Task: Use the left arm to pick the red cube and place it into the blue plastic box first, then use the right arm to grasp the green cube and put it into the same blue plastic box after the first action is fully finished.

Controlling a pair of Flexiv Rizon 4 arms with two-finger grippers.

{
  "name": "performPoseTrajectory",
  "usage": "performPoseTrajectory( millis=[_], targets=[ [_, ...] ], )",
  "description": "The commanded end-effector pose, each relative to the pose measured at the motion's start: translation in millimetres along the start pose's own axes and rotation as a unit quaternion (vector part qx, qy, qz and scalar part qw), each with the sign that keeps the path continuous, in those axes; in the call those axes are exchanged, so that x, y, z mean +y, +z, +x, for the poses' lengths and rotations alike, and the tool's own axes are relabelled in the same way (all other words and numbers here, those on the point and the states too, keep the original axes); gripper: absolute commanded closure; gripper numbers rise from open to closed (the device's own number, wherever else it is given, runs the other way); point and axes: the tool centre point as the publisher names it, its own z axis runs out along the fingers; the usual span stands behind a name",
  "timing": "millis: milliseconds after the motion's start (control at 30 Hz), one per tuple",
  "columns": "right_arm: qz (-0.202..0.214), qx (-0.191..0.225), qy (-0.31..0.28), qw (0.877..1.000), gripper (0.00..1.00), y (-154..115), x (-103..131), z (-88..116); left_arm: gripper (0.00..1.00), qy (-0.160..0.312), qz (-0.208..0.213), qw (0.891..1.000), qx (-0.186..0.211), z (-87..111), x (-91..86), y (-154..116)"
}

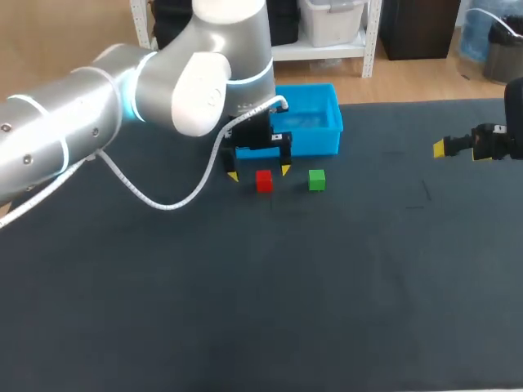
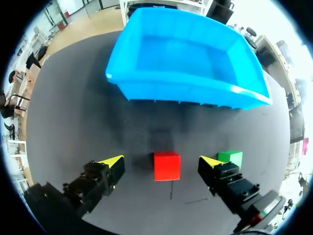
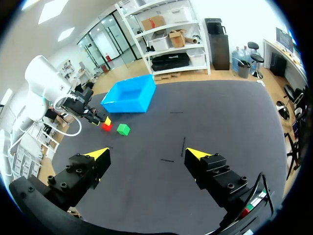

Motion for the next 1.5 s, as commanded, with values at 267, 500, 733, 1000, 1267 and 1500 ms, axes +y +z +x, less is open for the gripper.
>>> performPoseTrajectory(
  millis=[267, 500, 733, 1000, 1267, 1500],
  targets=[
    [0.000, 0.000, 0.000, 1.000, 0.00, 0, 0, 0, 0.00, -0.007, -0.005, 1.000, 0.011, -2.0, 0.5, 10],
    [0.000, 0.000, 0.000, 1.000, 0.00, 0, 0, 0, 0.00, -0.008, -0.008, 1.000, 0.011, -1.5, 1.6, 15],
    [0.000, 0.000, 0.000, 1.000, 0.00, 0, 0, 0, 0.69, -0.008, -0.011, 1.000, 0.011, -0.6, 0.7, 20],
    [0.000, 0.000, 0.000, 1.000, 0.00, 0, 0, 0, 1.00, -0.005, -0.013, 1.000, 0.007, -1.4, -0.2, 21],
    [0.000, 0.000, 0.000, 1.000, 0.00, 0, 0, 0, 1.00, -0.002, -0.013, 1.000, 0.004, -2.2, -1.4, 21],
    [0.000, 0.000, 0.000, 1.000, 0.00, 0, 0, 0, 1.00, 0.004, -0.014, 1.000, -0.003, -3.2, -3.1, 13]
  ],
)
